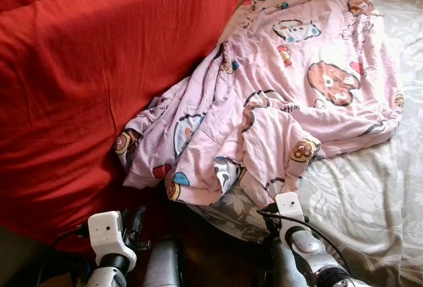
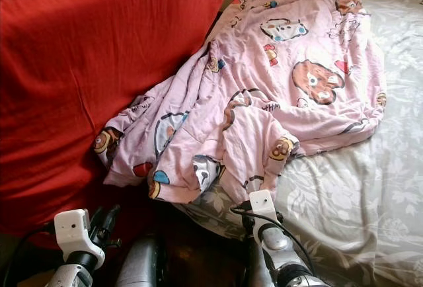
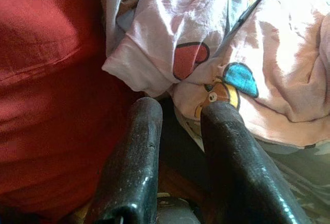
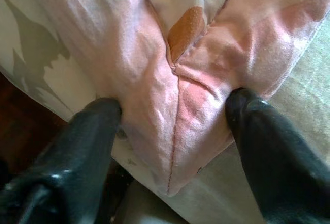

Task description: Clean up the room

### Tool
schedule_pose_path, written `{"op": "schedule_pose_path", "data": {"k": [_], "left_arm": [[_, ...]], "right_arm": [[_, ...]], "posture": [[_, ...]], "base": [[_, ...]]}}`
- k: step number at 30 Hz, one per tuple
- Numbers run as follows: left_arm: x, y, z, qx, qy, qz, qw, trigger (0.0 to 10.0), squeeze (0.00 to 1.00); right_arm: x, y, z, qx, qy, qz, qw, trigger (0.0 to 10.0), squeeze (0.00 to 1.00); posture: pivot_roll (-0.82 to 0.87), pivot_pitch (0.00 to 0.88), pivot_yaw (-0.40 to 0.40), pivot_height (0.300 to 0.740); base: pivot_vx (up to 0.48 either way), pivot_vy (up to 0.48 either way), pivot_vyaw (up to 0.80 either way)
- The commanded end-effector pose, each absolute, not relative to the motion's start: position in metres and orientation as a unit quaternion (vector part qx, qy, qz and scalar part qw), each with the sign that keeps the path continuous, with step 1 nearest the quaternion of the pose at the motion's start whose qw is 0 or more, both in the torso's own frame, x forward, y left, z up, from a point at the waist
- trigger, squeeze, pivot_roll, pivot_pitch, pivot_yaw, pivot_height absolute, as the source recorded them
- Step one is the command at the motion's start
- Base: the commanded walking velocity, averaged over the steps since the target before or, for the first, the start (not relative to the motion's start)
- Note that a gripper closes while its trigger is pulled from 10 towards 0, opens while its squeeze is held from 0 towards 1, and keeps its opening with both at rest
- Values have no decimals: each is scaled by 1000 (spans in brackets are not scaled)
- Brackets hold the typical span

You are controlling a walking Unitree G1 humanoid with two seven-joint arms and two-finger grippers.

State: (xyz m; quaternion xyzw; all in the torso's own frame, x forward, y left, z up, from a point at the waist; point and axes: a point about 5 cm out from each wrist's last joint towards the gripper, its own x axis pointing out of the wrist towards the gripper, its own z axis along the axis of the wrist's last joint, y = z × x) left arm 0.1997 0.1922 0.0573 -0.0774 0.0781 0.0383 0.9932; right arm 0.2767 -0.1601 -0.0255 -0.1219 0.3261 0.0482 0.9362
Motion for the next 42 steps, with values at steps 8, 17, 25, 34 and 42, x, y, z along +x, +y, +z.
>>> {"op": "schedule_pose_path", "data": {"k": [8, 17, 25, 34, 42], "left_arm": [[193, 190, 53, -80, 95, 41, 991, 10000, 0], [191, 186, 51, -85, 98, 40, 991, 10000, 0], [206, 187, 49, -91, 91, 45, 991, 10000, 0], [230, 194, 53, -89, 68, 51, 992, 10000, 0], [252, 199, 50, -82, 63, 43, 994, 10000, 0]], "right_arm": [[271, -159, -31, -134, 347, 58, 927, 0, 0], [269, -159, -33, -137, 352, 62, 924, 0, 0], [268, -162, -33, -143, 357, 59, 921, 0, 0], [270, -173, -30, -101, 333, 21, 937, 0, 0], [280, -195, -10, -6, 233, -26, 972, 6706, 0]], "posture": [[196, 217, 19, 605], [193, 213, 19, 605], [181, 152, 21, 605], [150, 40, 28, 605], [78, 0, 58, 605]], "base": [[0, 0, 0], [0, 0, 0], [0, 0, 0], [0, 0, 0], [0, 0, 0]]}}
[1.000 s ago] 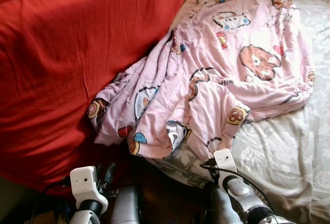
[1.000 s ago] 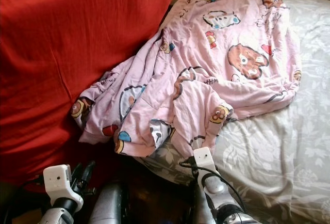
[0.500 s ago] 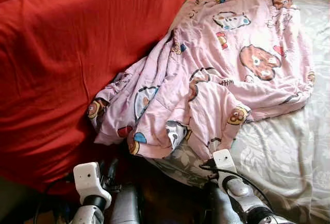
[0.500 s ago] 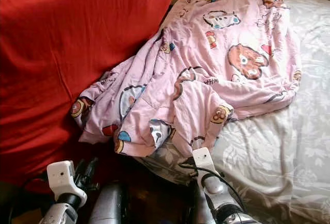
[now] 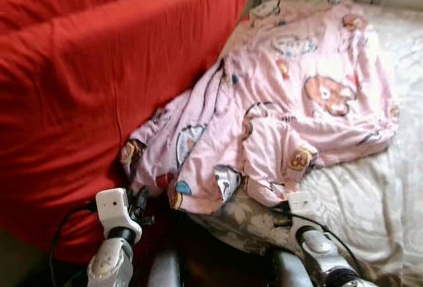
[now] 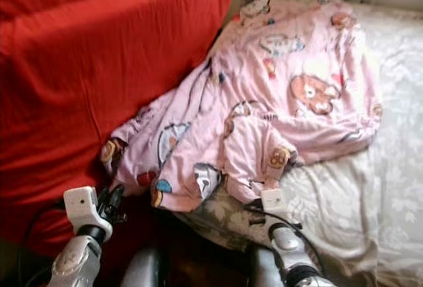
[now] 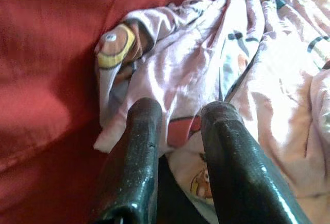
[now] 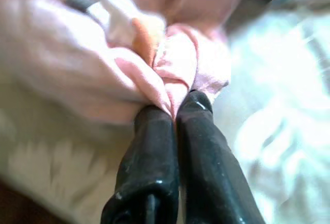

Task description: Clean up the room

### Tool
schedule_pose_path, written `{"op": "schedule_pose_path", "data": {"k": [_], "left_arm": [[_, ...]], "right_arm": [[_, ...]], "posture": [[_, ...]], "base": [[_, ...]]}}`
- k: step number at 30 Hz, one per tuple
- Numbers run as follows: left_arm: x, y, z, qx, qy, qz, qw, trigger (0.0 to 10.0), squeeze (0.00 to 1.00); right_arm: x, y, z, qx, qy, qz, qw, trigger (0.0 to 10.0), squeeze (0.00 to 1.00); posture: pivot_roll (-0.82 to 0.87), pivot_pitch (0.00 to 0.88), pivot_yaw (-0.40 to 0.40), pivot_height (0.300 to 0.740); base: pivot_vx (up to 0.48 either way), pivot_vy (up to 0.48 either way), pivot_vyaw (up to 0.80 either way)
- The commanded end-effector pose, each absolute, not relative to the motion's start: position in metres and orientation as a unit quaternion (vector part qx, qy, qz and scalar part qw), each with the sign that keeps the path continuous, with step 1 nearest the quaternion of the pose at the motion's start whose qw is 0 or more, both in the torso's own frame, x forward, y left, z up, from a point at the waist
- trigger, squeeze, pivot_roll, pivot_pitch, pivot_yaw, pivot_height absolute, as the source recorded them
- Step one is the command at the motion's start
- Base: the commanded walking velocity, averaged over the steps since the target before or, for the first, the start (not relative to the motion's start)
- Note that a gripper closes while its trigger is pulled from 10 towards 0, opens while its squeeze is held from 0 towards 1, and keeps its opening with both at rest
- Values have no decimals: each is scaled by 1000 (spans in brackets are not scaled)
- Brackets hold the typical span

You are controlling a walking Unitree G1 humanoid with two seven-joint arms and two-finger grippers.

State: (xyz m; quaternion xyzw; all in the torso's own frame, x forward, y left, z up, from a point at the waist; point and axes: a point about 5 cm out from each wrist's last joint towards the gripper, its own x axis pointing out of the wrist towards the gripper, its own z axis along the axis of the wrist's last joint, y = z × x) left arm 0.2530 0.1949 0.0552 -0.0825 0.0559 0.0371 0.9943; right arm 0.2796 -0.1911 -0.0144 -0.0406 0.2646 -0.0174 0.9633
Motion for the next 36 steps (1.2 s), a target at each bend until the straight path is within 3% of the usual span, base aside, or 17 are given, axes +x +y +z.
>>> {"op": "schedule_pose_path", "data": {"k": [1, 2, 6, 17, 28, 36], "left_arm": [[255, 200, 49, -82, 63, 42, 994, 10000, 0], [256, 200, 49, -81, 63, 41, 994, 10000, 0], [261, 199, 46, -80, 64, 37, 994, 10000, 0], [271, 203, 40, -75, 71, 32, 994, 10000, 0], [247, 231, 3, -54, 142, 78, 985, 10000, 0], [218, 251, -23, -51, 208, 116, 970, 10000, 0]], "right_arm": [[280, -196, -8, 0, 224, -29, 974, 6706, 0], [280, -197, -8, 4, 219, -31, 975, 10000, 0], [276, -205, -7, 21, 198, -51, 979, 10000, 0], [280, -200, -3, 38, 181, -55, 981, 10000, 0], [285, -192, 0, 34, 176, -41, 983, 10000, 0], [285, -190, 0, 30, 175, -37, 983, 10000, 0]], "posture": [[71, 0, 61, 605], [67, 0, 62, 605], [45, 0, 78, 605], [45, 0, 91, 665], [55, 0, 82, 740], [60, 0, 78, 740]], "base": [[0, 0, 0], [0, 0, 0], [0, 0, 0], [0, 0, 0], [0, 0, 0], [0, 0, 0]]}}
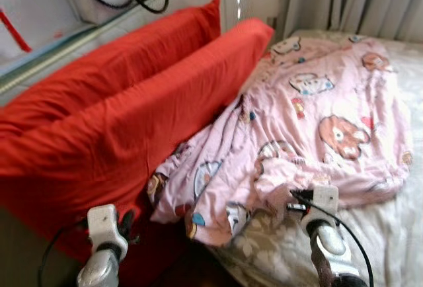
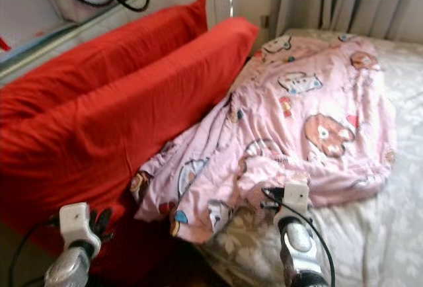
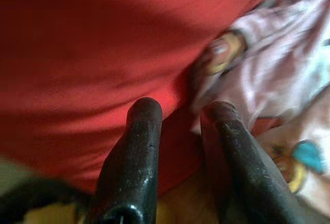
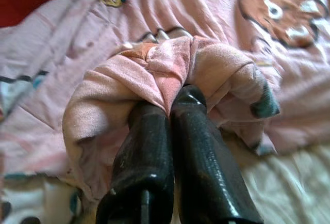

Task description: Clean up the room

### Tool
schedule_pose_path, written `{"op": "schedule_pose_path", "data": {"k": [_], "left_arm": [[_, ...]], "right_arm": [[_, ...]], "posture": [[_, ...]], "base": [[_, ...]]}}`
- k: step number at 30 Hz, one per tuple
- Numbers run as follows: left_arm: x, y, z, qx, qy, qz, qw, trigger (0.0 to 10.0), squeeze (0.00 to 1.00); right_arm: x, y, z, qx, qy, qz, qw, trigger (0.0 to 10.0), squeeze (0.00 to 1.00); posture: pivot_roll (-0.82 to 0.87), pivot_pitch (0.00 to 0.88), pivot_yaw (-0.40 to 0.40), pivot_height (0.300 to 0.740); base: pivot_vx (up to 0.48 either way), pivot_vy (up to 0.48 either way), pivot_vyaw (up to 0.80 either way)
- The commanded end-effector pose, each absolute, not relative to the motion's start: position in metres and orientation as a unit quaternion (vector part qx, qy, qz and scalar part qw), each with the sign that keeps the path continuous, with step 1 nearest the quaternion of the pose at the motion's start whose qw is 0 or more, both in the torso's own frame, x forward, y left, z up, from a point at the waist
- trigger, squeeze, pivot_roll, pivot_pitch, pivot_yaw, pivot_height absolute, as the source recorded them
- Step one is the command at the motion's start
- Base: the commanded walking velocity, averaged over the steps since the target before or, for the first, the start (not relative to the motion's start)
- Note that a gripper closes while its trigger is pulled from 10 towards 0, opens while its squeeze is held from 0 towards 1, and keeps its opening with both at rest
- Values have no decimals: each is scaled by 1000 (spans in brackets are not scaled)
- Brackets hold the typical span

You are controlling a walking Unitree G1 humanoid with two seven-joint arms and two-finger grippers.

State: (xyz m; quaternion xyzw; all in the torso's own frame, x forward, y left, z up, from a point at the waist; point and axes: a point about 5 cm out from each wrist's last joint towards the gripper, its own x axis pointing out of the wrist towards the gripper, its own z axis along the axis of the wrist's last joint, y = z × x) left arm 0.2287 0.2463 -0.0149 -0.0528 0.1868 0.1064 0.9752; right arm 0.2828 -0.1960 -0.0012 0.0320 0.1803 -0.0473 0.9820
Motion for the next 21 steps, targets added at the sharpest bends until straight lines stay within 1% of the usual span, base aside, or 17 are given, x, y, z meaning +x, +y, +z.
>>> {"op": "schedule_pose_path", "data": {"k": [1, 8, 9, 10, 11, 15, 18, 21], "left_arm": [[214, 251, -28, -49, 223, 117, 967, 10000, 0], [195, 247, -49, -56, 278, 121, 951, 10000, 0], [189, 246, -55, -60, 300, 122, 944, 10000, 0], [189, 246, -55, -60, 300, 122, 944, 10000, 0], [182, 249, -60, -73, 320, 136, 935, 10000, 0], [174, 251, -65, -79, 338, 143, 927, 10000, 0], [162, 248, -73, -78, 367, 134, 917, 10000, 0], [158, 246, -76, -81, 374, 135, 914, 10000, 0]], "right_arm": [[285, -189, 0, 27, 175, -35, 984, 10000, 0], [286, -185, 1, 17, 177, -28, 984, 10000, 0], [286, -186, 0, 17, 177, -31, 984, 10000, 0], [286, -186, 0, 17, 177, -31, 984, 10000, 0], [286, -186, 0, 17, 177, -34, 983, 10000, 0], [285, -187, 0, 16, 178, -36, 983, 10000, 0], [285, -188, 0, 16, 175, -43, 983, 10000, 0], [285, -189, 1, 16, 173, -47, 984, 10000, 0]], "posture": [[65, 0, 78, 740], [65, 0, 78, 740], [65, 0, 78, 740], [65, 0, 78, 740], [60, 0, 81, 740], [56, 0, 84, 740], [59, 0, 86, 740], [54, 0, 91, 740]], "base": [[0, 0, 0], [0, 0, 0], [0, 0, 0], [0, 0, 0], [0, 0, 0], [0, 0, 0], [0, 0, 0], [0, 0, 0]]}}
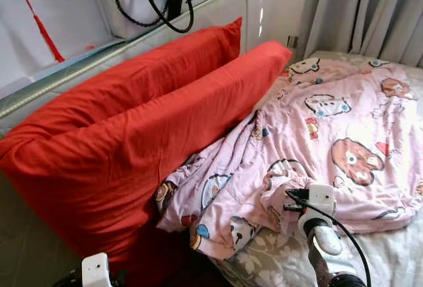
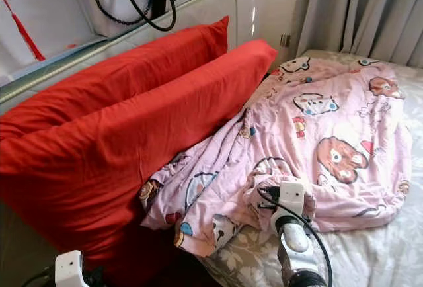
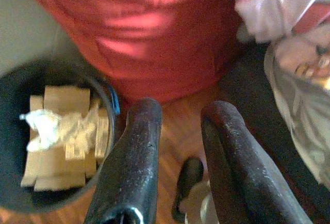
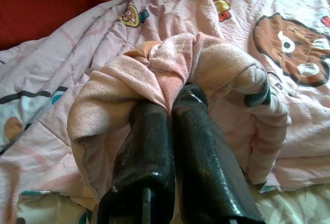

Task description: Clean up the room

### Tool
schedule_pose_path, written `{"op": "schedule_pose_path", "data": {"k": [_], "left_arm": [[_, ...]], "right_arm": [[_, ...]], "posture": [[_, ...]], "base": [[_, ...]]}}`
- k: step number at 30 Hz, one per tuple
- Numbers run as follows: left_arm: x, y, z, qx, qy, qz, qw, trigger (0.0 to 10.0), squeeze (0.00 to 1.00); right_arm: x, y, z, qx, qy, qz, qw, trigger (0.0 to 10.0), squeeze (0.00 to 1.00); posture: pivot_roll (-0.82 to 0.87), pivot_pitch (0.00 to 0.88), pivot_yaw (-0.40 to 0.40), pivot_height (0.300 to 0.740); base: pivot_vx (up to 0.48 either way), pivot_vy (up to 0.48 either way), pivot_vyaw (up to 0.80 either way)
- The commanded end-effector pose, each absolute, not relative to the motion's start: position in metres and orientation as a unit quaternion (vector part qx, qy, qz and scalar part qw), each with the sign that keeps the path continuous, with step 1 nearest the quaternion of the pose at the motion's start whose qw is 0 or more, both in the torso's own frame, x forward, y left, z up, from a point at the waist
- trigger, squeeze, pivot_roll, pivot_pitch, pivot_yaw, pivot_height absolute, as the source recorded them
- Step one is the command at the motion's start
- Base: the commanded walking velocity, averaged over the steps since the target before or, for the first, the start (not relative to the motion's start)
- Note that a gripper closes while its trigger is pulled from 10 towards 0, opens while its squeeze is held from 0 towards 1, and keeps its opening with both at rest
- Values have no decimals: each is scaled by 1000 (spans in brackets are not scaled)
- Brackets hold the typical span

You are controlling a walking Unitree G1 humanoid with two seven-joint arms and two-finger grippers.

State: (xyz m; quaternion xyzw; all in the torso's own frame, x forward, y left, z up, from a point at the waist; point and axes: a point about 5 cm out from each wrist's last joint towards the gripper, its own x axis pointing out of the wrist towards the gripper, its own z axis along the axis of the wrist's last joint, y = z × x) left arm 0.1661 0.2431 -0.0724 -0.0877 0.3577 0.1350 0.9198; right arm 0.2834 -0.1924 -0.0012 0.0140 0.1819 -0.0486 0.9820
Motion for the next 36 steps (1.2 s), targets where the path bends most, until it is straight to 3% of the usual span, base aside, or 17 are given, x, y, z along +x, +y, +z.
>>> {"op": "schedule_pose_path", "data": {"k": [1, 9, 32, 36], "left_arm": [[158, 246, -76, -81, 374, 135, 914, 10000, 0], [150, 241, -81, -84, 388, 129, 909, 10000, 0], [142, 239, -85, -70, 402, 116, 905, 10000, 0], [140, 238, -86, -70, 405, 118, 904, 10000, 0]], "right_arm": [[285, -189, 1, 16, 173, -47, 984, 10000, 0], [285, -191, 4, 19, 156, -67, 985, 10000, 0], [285, -192, 7, 3, 133, -81, 988, 10000, 0], [288, -204, 15, -1, 112, -109, 988, 10000, 0]], "posture": [[54, 0, 91, 740], [54, 0, 95, 740], [51, 0, 99, 740], [54, 0, 94, 740]], "base": [[0, 0, 0], [0, 0, 0], [-267, 0, 0], [-273, 0, 0]]}}
